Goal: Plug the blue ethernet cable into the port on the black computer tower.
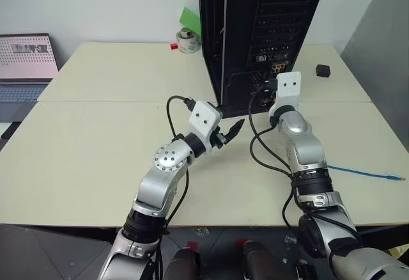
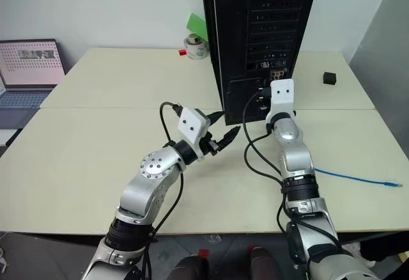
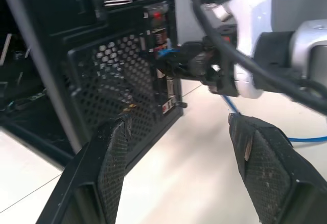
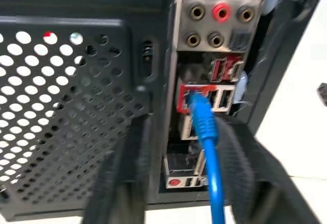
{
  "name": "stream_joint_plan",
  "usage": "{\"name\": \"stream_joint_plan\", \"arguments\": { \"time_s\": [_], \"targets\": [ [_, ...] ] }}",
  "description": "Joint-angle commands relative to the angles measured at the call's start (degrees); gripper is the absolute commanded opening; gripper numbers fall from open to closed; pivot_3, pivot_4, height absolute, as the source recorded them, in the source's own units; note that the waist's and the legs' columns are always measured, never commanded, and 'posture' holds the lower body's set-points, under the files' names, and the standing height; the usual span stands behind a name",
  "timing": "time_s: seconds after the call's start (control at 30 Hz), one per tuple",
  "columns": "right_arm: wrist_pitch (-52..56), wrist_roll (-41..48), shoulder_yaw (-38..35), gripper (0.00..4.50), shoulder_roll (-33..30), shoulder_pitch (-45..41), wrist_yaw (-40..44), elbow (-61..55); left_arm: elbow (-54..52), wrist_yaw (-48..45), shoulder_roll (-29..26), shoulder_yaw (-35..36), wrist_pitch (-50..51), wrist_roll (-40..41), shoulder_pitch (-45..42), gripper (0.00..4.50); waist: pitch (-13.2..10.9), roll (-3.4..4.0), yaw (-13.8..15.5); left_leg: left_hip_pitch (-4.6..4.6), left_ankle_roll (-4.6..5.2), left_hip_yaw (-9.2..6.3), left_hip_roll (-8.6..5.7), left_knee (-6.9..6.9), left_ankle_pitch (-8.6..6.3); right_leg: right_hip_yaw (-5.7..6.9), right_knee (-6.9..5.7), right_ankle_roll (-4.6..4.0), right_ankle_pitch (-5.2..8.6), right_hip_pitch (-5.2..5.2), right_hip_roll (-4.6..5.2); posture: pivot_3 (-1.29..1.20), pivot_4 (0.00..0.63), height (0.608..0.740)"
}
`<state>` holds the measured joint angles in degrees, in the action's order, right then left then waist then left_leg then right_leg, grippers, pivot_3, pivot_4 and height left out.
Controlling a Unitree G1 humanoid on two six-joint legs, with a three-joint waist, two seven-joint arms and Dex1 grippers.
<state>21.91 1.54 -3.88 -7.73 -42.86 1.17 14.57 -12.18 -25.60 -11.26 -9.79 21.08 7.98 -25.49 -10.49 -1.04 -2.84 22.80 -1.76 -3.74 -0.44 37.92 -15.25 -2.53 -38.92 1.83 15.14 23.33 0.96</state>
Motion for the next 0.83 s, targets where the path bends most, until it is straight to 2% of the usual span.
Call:
{"name": "stream_joint_plan", "arguments": {
  "time_s": [0.03,0.13,0.27,0.4,0.57,0.83],
  "targets": [
    [2.3,1.8,-0.8,2.9,-3.3,1.7,4.2,-8.0,-0.1,0.7,-0.4,2.6,0.4,0.8,-1.6,3.23,0.0,0.0,0.2,0.0,0.0,0.0,0.0,0.0,0.0,0.01,0.01,0.0,0.0,0.0,0.0,0.0,0.15,0.74],
    [4.9,3.9,-1.1,3.54,-6.7,4.1,8.9,-12.8,0.6,0.7,-1.2,4.4,2.1,1.3,-2.4,3.23,0.0,0.0,0.5,0.02,0.0,-0.01,-0.01,0.01,0.0,0.02,0.02,0.0,0.0,0.0,0.01,0.0,0.15,0.74],
    [7.3,9.2,-2.6,4.45,-14.1,7.8,19.2,-18.3,1.5,-0.5,-4.8,6.7,5.7,1.6,-3.9,3.23,0.0,0.0,0.7,0.03,0.01,-0.04,-0.01,0.01,0.0,0.05,0.04,0.01,0.01,0.0,0.0,0.0,0.15,0.74],
    [3.7,14.6,-4.3,4.45,-21.3,10.7,31.3,-20.1,1.8,-4.8,-9.9,7.2,4.6,1.8,-4.5,3.23,0.0,-0.02,0.6,0.02,0.01,-0.02,-0.01,0.0,-0.01,0.04,0.05,0.01,0.01,0.0,-0.01,0.0,0.15,0.74],
    [1.9,17.9,-5.9,4.45,-28.2,11.7,41.1,-17.8,1.9,-11.6,-14.9,9.8,3.0,5.3,-4.2,3.23,0.0,-0.02,0.6,0.02,0.01,-0.02,0.01,0.0,-0.01,0.04,0.07,0.02,0.01,-0.01,-0.03,0.0,0.15,0.74],
    [1.0,19.9,-7.1,4.45,-33.1,11.4,47.3,-14.4,0.8,-17.6,-19.7,12.4,5.1,10.4,-2.2,3.23,0.0,-0.03,0.7,0.02,0.01,-0.02,0.02,0.01,-0.01,0.05,0.08,0.02,0.01,-0.02,-0.01,0.0,0.15,0.74]
  ]
}}
